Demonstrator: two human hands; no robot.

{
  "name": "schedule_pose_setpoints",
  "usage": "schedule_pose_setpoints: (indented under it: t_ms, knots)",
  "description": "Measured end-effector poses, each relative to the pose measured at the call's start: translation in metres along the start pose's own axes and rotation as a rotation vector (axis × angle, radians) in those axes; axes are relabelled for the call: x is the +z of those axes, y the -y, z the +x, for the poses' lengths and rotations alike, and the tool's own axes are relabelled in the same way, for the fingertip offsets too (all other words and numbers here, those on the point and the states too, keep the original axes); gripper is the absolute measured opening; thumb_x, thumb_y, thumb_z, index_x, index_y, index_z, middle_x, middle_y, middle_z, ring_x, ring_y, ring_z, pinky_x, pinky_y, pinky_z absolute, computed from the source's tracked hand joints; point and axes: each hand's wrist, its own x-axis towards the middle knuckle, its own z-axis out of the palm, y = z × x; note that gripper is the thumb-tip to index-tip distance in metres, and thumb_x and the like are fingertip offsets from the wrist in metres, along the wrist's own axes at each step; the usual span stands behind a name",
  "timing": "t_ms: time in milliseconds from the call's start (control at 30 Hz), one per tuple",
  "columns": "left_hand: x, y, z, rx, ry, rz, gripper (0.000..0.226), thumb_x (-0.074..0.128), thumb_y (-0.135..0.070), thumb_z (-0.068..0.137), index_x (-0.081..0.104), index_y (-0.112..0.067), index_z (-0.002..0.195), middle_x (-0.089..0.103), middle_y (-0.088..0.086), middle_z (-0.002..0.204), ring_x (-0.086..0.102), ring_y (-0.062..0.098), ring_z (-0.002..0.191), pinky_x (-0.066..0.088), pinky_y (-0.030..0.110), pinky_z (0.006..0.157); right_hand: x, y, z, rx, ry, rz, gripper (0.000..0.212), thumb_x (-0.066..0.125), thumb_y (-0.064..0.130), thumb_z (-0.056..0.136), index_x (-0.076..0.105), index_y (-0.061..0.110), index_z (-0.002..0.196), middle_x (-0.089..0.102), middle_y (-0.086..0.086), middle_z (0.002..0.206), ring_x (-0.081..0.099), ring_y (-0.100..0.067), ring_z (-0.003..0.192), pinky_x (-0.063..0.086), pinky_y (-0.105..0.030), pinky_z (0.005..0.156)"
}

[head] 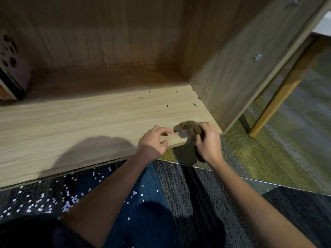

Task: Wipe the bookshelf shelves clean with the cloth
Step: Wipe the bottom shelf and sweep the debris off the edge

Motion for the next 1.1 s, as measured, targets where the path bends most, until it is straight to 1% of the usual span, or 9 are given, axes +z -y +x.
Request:
schedule_pose_setpoints:
  t_ms: [133, 267, 433, 533, 600, 767, 900, 1033, 1100]
  knots:
    - [0.018, -0.014, 0.022, -0.006, 0.113, 0.155, 0.047, 0.057, -0.029, 0.088, 0.044, -0.03, 0.133, 0.039, -0.005, 0.143, 0.035, 0.018, 0.132, 0.026, 0.044, 0.112, -0.002, -0.03, 0.029, 0.163, -0.104, -0.082, 0.03, 0.054, 0.002, 0.084, 0.06, 0.008, 0.113, 0.059, -0.009, 0.113, 0.051, -0.028, 0.106, 0.043, -0.037, 0.089]
    - [0.032, -0.024, 0.041, -0.019, 0.179, 0.269, 0.068, 0.058, -0.041, 0.086, 0.024, -0.03, 0.145, 0.018, -0.006, 0.155, 0.016, 0.019, 0.142, 0.011, 0.041, 0.115, 0.014, -0.036, 0.03, 0.199, -0.076, -0.192, 0.032, 0.053, 0.004, 0.084, 0.059, 0.007, 0.115, 0.059, -0.01, 0.117, 0.049, -0.027, 0.109, 0.045, -0.04, 0.091]
    - [0.029, -0.013, 0.045, -0.069, 0.364, 0.376, 0.099, 0.07, -0.046, 0.075, 0.006, -0.028, 0.149, -0.006, -0.009, 0.157, -0.007, 0.015, 0.144, -0.008, 0.037, 0.114, 0.014, -0.026, -0.007, -0.068, 0.116, -0.113, 0.037, 0.054, -0.008, 0.078, 0.062, 0.006, 0.112, 0.062, -0.008, 0.116, 0.055, -0.025, 0.105, 0.047, -0.035, 0.092]
    - [0.027, -0.007, 0.044, -0.046, 0.357, 0.282, 0.095, 0.07, -0.039, 0.078, 0.007, -0.029, 0.149, -0.007, -0.011, 0.157, -0.009, 0.011, 0.144, -0.012, 0.033, 0.113, 0.0, -0.051, 0.022, 0.104, 0.061, -0.186, 0.034, 0.056, -0.004, 0.079, 0.06, 0.009, 0.111, 0.06, -0.007, 0.116, 0.054, -0.021, 0.102, 0.046, -0.028, 0.085]
    - [0.026, -0.005, 0.043, -0.039, 0.332, 0.223, 0.089, 0.069, -0.029, 0.081, 0.01, -0.029, 0.148, -0.004, -0.011, 0.157, -0.008, 0.01, 0.144, -0.013, 0.031, 0.112, 0.002, -0.046, 0.025, 0.163, 0.022, -0.233, 0.04, 0.058, -0.003, 0.078, 0.058, 0.008, 0.117, 0.059, -0.01, 0.12, 0.051, -0.025, 0.111, 0.045, -0.035, 0.094]
    - [0.027, -0.002, 0.042, -0.021, 0.325, 0.185, 0.085, 0.067, -0.021, 0.083, 0.012, -0.027, 0.148, -0.003, -0.01, 0.157, -0.009, 0.011, 0.144, -0.014, 0.03, 0.111, 0.015, -0.021, -0.016, -0.083, 0.161, -0.148, 0.042, 0.057, -0.006, 0.079, 0.058, 0.003, 0.12, 0.056, -0.014, 0.127, 0.051, -0.031, 0.116, 0.045, -0.042, 0.096]
    - [0.027, -0.004, 0.041, -0.028, 0.326, 0.185, 0.086, 0.067, -0.021, 0.083, 0.011, -0.028, 0.148, -0.003, -0.011, 0.157, -0.009, 0.009, 0.144, -0.015, 0.029, 0.11, 0.006, -0.049, 0.019, 0.224, 0.045, -0.278, 0.047, 0.057, -0.002, 0.08, 0.051, 0.006, 0.126, 0.051, -0.013, 0.131, 0.044, -0.029, 0.121, 0.043, -0.041, 0.098]
    - [0.026, -0.003, 0.042, -0.016, 0.336, 0.161, 0.085, 0.067, -0.02, 0.083, 0.014, -0.028, 0.148, -0.002, -0.012, 0.157, -0.009, 0.008, 0.144, -0.014, 0.029, 0.111, 0.024, -0.015, -0.015, -0.02, 0.168, -0.147, 0.044, 0.053, -0.007, 0.081, 0.056, 0.008, 0.122, 0.05, -0.009, 0.135, 0.044, -0.026, 0.125, 0.041, -0.04, 0.104]
    - [0.02, -0.002, 0.044, -0.013, 0.356, 0.107, 0.079, 0.067, -0.019, 0.082, 0.022, -0.028, 0.146, 0.004, -0.013, 0.156, -0.005, 0.007, 0.143, -0.012, 0.029, 0.112, 0.015, -0.024, -0.007, -0.002, 0.146, -0.12, 0.04, 0.054, -0.007, 0.08, 0.059, 0.01, 0.116, 0.054, -0.008, 0.129, 0.048, -0.023, 0.121, 0.041, -0.031, 0.101]
